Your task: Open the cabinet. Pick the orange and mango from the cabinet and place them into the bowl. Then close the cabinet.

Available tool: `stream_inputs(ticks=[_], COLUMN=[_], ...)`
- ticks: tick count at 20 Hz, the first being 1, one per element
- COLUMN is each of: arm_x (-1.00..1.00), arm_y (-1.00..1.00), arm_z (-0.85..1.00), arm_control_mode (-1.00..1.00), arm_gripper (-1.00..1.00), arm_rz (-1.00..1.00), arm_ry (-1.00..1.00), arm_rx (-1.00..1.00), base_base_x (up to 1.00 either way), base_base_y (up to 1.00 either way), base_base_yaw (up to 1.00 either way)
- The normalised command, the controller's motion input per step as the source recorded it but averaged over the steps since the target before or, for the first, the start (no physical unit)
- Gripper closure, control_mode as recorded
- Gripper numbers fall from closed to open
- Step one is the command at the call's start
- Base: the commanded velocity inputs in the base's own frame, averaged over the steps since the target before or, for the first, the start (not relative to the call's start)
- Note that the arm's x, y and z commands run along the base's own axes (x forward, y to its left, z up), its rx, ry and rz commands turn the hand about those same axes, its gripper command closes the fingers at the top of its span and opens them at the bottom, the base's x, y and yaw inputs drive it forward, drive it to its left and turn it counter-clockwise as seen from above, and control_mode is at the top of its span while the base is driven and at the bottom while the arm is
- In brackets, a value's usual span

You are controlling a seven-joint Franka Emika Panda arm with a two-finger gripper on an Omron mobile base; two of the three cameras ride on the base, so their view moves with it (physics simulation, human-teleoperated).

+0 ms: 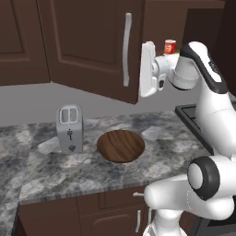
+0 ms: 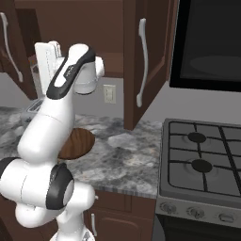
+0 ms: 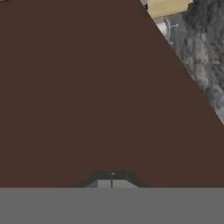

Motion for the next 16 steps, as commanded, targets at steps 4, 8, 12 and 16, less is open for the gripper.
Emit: stream_inputs(ticks=[4,8,12,16], arm_x=[-0.55,-0.49,-0.35,-0.23], arm_y=[0.54,0.45,0.33,0.29], arm_z=[0.00,0.00,0.00,0.00], arm_control_mode=[-1.00,-1.00,-1.00,-1.00], arm_gripper=[1.00,1.00,1.00,1.00], arm_rz=[0.06,0.02,0.00,0.00], arm_ry=[0.00,0.00,0.00,0.00], arm_rx=[0.00,0.01,0.04,0.05], base_base_x=[0.00,0.00,0.00,0.00], base_base_y=[0.00,0.00,0.00,0.00], base_base_yaw=[0.00,0.00,0.00,0.00])
